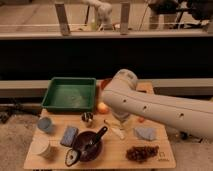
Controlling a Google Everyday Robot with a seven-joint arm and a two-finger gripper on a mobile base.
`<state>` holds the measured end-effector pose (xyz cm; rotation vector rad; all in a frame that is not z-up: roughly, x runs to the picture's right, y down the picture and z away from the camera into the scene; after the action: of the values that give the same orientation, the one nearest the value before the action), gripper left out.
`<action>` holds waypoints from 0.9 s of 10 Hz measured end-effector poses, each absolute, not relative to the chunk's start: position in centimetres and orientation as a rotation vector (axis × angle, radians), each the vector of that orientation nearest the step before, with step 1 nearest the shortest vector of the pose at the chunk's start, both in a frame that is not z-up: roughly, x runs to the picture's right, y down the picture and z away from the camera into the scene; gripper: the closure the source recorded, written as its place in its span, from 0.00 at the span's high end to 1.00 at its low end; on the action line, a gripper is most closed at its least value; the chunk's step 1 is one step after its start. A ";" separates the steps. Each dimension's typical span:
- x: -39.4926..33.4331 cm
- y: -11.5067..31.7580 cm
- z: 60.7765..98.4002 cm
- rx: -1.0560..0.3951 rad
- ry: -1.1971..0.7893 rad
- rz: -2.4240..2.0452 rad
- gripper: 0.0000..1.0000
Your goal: Place brush in tray
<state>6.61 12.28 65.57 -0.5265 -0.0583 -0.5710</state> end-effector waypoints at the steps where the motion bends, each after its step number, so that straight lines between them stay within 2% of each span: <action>1: 6.2 12.3 65.5 -0.527 -0.062 -0.590 0.80; 9: 1.5 11.8 66.7 -0.514 -0.091 -0.794 0.80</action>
<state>1.47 11.76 66.67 -0.5142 -0.0913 -0.7945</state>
